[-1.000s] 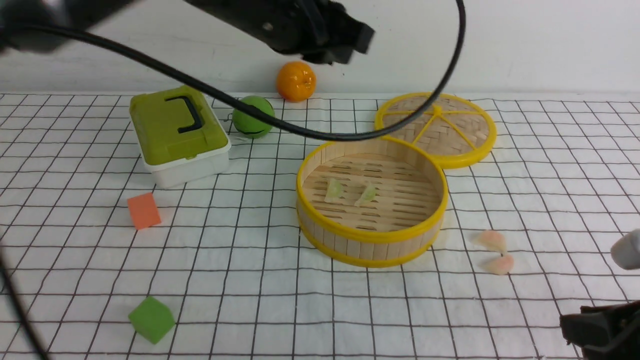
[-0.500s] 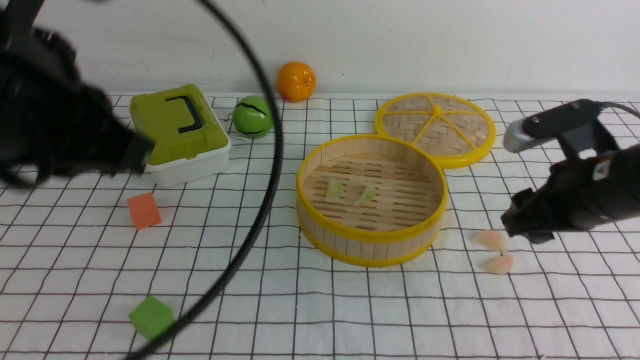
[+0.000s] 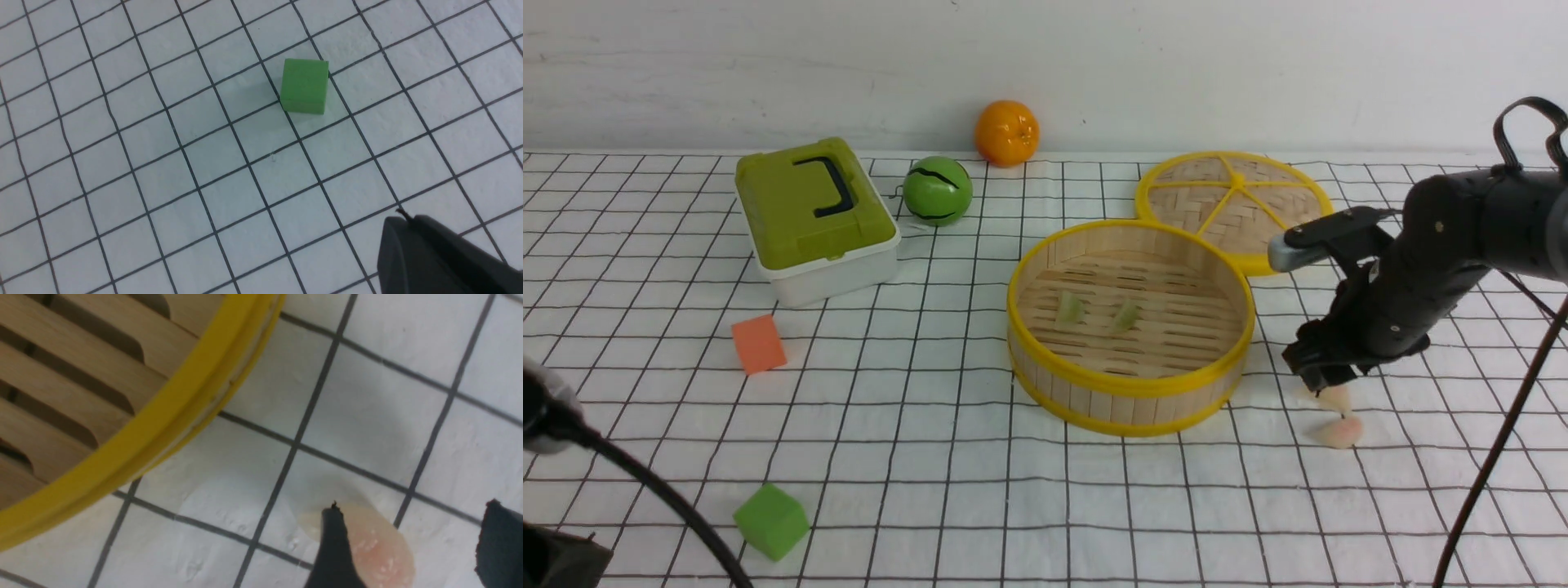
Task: Put the dumplings into the steamer on the table with the white tablecloth.
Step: 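Reach for and grasp a dumpling lying on the table beside the steamer, then place the dumpling in the bamboo steamer basket with the right gripper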
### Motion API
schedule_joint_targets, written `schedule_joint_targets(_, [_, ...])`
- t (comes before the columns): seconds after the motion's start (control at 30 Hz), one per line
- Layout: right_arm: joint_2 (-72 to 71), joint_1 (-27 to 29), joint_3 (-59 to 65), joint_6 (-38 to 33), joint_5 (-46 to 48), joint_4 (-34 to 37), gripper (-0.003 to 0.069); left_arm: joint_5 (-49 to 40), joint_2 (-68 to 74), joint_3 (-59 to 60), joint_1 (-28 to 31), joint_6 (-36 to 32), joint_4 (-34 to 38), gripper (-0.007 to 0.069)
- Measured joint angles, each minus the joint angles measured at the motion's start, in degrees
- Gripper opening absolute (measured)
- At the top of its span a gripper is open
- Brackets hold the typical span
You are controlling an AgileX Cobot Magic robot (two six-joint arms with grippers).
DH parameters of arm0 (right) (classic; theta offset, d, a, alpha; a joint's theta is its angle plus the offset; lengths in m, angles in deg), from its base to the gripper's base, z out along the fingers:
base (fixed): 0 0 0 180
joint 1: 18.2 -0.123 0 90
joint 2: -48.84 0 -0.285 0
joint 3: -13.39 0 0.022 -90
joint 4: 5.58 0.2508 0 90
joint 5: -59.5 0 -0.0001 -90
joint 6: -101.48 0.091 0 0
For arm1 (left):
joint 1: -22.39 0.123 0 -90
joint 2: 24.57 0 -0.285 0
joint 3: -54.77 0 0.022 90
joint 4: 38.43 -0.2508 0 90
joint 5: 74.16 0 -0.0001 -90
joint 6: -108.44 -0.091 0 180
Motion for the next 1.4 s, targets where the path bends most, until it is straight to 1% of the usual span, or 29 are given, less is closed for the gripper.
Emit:
schedule_joint_targets(0.07, [0.27, 0.00, -0.25, -1.37, -0.14, 0.01, 0.0449, 2.41, -1.08, 2.13, 0.00, 0.05, -0.32, -0.0013])
schedule_joint_targets(0.1, [0.83, 0.00, -0.36, -2.69, -0.22, 0.06, 0.0449, 6.44, -3.00, 4.93, 0.00, 0.05, -0.57, -0.0013])
schedule_joint_targets(0.13, [1.00, 0.00, -0.36, -2.74, -0.22, 0.06, 0.0449, 6.44, -3.20, 5.25, 0.00, 0.05, -0.57, -0.0013])
schedule_joint_targets(0.17, [1.68, 0.00, -0.49, -2.94, 0.13, 0.75, 0.0446, 10.38, -4.81, 7.81, 0.00, 0.05, -0.57, -0.0013])
schedule_joint_targets(0.27, [2.64, 0.00, -0.81, -2.85, 0.94, 1.87, 0.0421, 14.31, -6.66, 10.53, 0.00, 0.05, -0.63, -0.0013])
schedule_joint_targets(0.4, [3.05, -0.06, -1.22, -1.57, 2.25, 3.27, 0.0289, 18.49, -9.28, 12.92, 0.00, 0.05, -0.75, -0.0013])
schedule_joint_targets(0.43, [3.05, -0.06, -1.22, -1.57, 2.25, 3.27, 0.0289, 18.67, -9.35, 12.99, 0.00, 0.05, -0.75, -0.0013])
schedule_joint_targets(0.47, [3.00, -0.06, -1.28, -1.01, 2.88, 3.03, 0.0214, 19.10, -9.67, 12.99, 0.00, 0.05, -0.75, -0.0013])
schedule_joint_targets(0.5, [2.93, -0.06, -1.28, -0.42, 3.01, 3.03, 0.0162, 19.47, -9.76, 12.99, 0.00, 0.05, -0.75, -0.0013])
schedule_joint_targets(0.53, [2.77, -0.06, -1.28, 0.02, 3.22, 2.90, 0.0152, 19.76, -9.76, 12.99, 0.00, 0.05, -0.75, -0.0013])
schedule_joint_targets(0.77, [-0.32, 0.02, -2.04, 0.46, 7.98, 1.89, 0.0153, 20.11, -9.76, 12.99, 0.00, 0.05, -0.70, -0.0013])
schedule_joint_targets(0.9, [-2.77, 0.02, -3.89, 0.62, 8.94, 2.47, 0.0153, 20.32, -9.92, 12.99, 0.00, 0.05, -0.37, -0.0013])
schedule_joint_targets(0.97, [-4.67, -0.05, -5.88, 0.62, 8.80, 6.20, 0.0153, 21.23, -9.99, 12.99, 0.00, 0.05, -0.25, -0.0013])
schedule_joint_targets(1.03, [-5.76, -0.99, -7.89, 0.62, 7.74, 12.55, 0.0153, 22.33, -9.99, 12.99, 0.00, 0.05, -0.11, -0.0013])
schedule_joint_targets(1.07, [-5.82, -1.13, -8.04, 0.54, 7.54, 12.55, 0.0153, 22.50, -9.99, 12.99, 0.00, 0.05, -0.10, -0.0013])
schedule_joint_targets(1.1, [-5.96, -2.94, -8.82, -0.55, 5.28, 18.63, 0.0153, 22.87, -9.99, 12.99, 0.00, 0.05, 0.05, -0.0013])
schedule_joint_targets(1.17, [-5.26, -5.45, -9.10, -2.76, 2.18, 22.64, 0.0153, 23.02, -9.99, 12.99, 0.00, 0.05, 0.39, -0.0013])
schedule_joint_targets(1.27, [-1.72, -8.09, -9.28, -4.41, -3.74, 26.09, 0.0153, 23.07, -9.99, 12.99, 0.00, 0.05, 0.61, -0.0013])
schedule_joint_targets(1.3, [-1.72, -8.09, -9.28, -4.41, -3.74, 26.09, 0.0153, 23.07, -9.99, 12.99, 0.00, 0.05, 0.68, -0.0013])
schedule_joint_targets(1.33, [1.17, -8.54, -9.28, -4.54, -6.33, 26.66, 0.0153, 23.07, -10.05, 12.99, 0.00, 0.05, 0.75, -0.0013])
schedule_joint_targets(1.4, [4.06, -8.54, -9.28, -4.59, -8.16, 26.64, 0.0153, 23.09, -10.05, 12.99, 0.00, 0.05, 0.75, -0.0013])
